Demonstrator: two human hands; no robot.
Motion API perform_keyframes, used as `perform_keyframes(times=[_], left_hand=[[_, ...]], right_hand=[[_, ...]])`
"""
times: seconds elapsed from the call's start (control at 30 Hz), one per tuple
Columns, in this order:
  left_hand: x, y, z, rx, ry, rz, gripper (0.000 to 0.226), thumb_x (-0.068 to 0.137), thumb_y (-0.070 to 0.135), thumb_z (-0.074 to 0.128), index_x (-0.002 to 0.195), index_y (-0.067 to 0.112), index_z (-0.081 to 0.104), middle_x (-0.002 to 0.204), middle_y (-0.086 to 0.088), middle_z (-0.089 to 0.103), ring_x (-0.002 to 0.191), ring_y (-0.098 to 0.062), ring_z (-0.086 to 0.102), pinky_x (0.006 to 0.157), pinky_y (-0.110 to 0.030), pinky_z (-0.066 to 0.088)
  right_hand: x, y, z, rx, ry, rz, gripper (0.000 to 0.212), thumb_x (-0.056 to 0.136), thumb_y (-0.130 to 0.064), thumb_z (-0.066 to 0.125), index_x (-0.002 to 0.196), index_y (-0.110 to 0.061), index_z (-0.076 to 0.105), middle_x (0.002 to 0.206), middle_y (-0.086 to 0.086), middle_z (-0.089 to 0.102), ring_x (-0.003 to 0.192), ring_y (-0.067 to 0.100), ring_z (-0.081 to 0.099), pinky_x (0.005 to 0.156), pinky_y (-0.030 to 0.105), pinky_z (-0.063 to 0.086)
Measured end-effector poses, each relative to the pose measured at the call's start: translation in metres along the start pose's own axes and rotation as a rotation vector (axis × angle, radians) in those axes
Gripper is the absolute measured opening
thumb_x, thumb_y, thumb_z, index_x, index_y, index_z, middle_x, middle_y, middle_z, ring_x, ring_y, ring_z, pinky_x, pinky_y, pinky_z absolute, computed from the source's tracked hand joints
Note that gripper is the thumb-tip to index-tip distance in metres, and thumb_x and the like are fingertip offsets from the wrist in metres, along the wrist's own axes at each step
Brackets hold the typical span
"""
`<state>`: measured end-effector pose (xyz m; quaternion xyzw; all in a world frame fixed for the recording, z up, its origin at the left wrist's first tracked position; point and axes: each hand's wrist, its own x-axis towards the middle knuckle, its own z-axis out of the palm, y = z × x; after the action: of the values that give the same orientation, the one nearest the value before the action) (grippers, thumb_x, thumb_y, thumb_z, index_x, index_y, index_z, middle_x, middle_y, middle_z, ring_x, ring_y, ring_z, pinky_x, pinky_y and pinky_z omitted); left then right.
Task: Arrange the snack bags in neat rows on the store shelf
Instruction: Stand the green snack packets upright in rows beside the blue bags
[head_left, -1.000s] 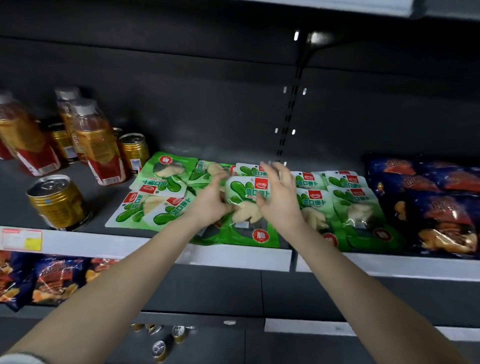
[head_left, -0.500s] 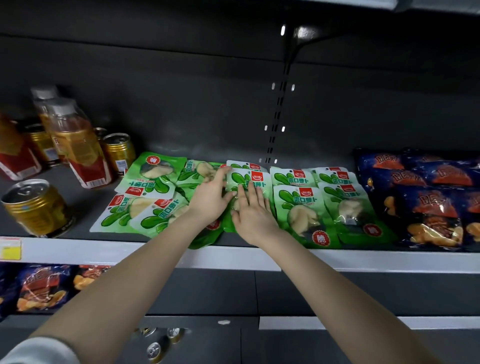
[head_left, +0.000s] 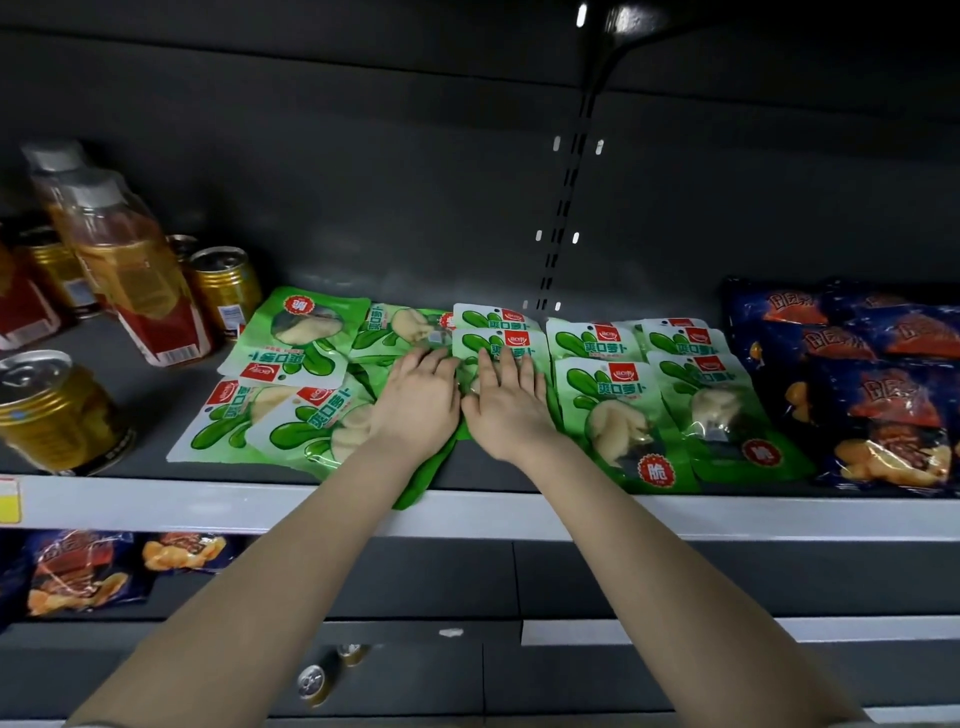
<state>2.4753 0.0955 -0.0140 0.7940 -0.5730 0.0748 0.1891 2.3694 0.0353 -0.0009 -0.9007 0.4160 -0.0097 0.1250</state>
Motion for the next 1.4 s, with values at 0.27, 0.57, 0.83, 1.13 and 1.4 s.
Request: perform_keyframes(times=[0.27, 0.57, 0.83, 1.13, 1.4], left_hand=[[0.003, -0.003, 0.001, -0.047, 0.003, -0.01, 0.049, 0.082, 0.004, 0.042, 0.131, 0.005, 0.05, 0.139, -0.013, 0.048, 0.134, -0.029, 0.033, 0.114, -0.037, 0.023], [0.003, -0.002, -0.001, -0.073, 0.031, -0.019, 0.047, 0.084, 0.0, 0.042, 0.129, 0.006, 0.052, 0.14, -0.012, 0.047, 0.135, -0.028, 0.032, 0.114, -0.032, 0.021], [0.002, -0.015, -0.033, -0.25, 0.04, -0.066, 0.053, 0.082, -0.006, 0.046, 0.134, 0.008, 0.046, 0.141, -0.016, 0.041, 0.126, -0.036, 0.038, 0.109, -0.039, 0.03], [-0.038, -0.094, -0.071, -0.018, 0.107, -0.172, 0.058, 0.078, -0.003, 0.052, 0.133, 0.013, 0.049, 0.14, -0.014, 0.046, 0.126, -0.037, 0.039, 0.106, -0.043, 0.031], [-0.086, -0.133, -0.09, 0.075, 0.086, -0.319, 0.049, 0.087, 0.017, 0.055, 0.135, 0.015, 0.047, 0.144, -0.01, 0.043, 0.129, -0.036, 0.038, 0.108, -0.045, 0.03]], right_hand=[[0.011, -0.001, -0.006, 0.016, -0.03, 0.027, 0.06, 0.099, -0.038, 0.023, 0.152, -0.019, 0.004, 0.159, 0.009, -0.006, 0.145, 0.033, -0.008, 0.118, 0.046, -0.004], [0.011, 0.0, -0.005, 0.014, -0.022, 0.028, 0.059, 0.098, -0.038, 0.023, 0.152, -0.022, 0.004, 0.16, 0.008, -0.007, 0.146, 0.031, -0.008, 0.118, 0.045, -0.005], [-0.006, 0.01, -0.011, 0.118, 0.134, -0.103, 0.062, 0.097, -0.03, 0.038, 0.152, -0.018, 0.013, 0.16, 0.007, 0.001, 0.147, 0.024, -0.003, 0.119, 0.042, -0.003], [-0.001, -0.042, -0.013, 0.131, 0.22, -0.298, 0.059, 0.097, -0.027, 0.042, 0.151, -0.02, 0.019, 0.16, 0.001, 0.001, 0.147, 0.02, 0.002, 0.118, 0.044, -0.004], [0.011, -0.12, 0.001, -0.033, 0.076, -0.527, 0.072, 0.093, -0.046, 0.047, 0.152, -0.022, 0.014, 0.159, 0.0, -0.012, 0.147, 0.022, -0.006, 0.116, 0.044, -0.006]])
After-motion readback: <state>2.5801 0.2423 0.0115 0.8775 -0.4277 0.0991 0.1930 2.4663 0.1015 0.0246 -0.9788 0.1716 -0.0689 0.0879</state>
